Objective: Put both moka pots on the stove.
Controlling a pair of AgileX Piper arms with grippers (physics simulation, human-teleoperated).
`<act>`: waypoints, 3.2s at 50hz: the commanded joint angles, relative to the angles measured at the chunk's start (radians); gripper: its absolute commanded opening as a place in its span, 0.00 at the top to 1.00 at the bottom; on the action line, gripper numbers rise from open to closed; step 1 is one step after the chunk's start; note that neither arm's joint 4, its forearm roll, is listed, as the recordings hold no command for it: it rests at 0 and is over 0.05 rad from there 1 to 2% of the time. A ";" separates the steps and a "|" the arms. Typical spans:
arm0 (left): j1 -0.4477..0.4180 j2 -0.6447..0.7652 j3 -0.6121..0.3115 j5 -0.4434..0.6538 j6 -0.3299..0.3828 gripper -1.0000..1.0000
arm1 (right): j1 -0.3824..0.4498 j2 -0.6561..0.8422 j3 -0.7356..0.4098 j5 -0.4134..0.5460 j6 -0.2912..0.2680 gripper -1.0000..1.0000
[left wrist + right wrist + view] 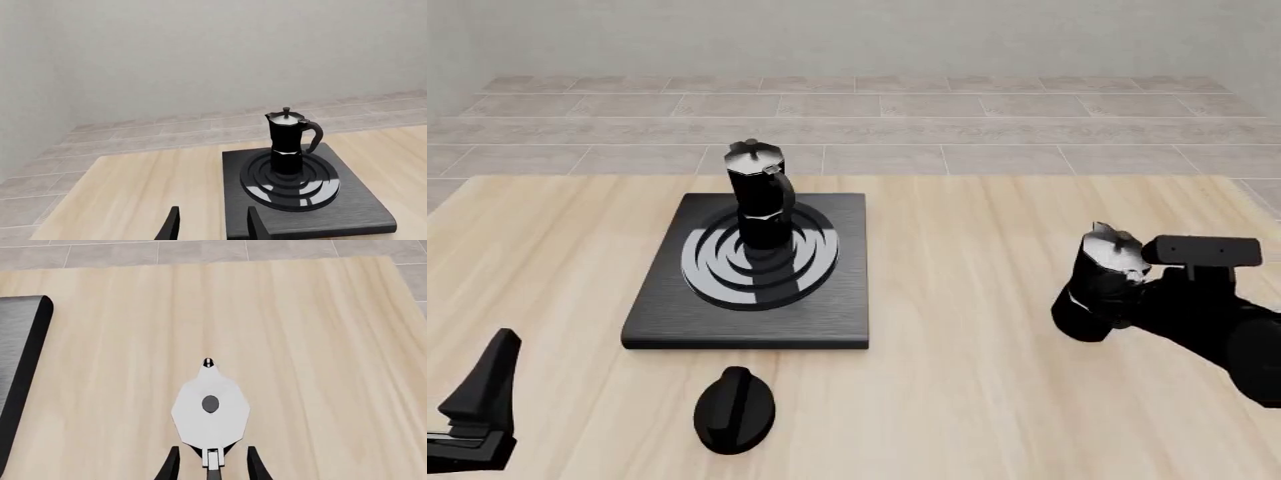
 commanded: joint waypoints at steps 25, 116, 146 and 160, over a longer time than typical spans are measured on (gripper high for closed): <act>0.015 0.000 -0.002 -0.003 -0.005 0.00 | 0.089 -0.174 0.041 -0.012 -0.021 1.00; 0.023 0.000 -0.003 -0.009 -0.007 0.00 | 0.745 0.052 -0.427 0.081 -0.012 1.00; 0.024 0.000 -0.001 -0.008 -0.012 0.00 | 0.896 0.150 -0.503 0.064 -0.003 1.00; 0.023 0.000 -0.002 -0.006 -0.009 0.00 | 0.949 0.185 -0.529 0.053 0.013 1.00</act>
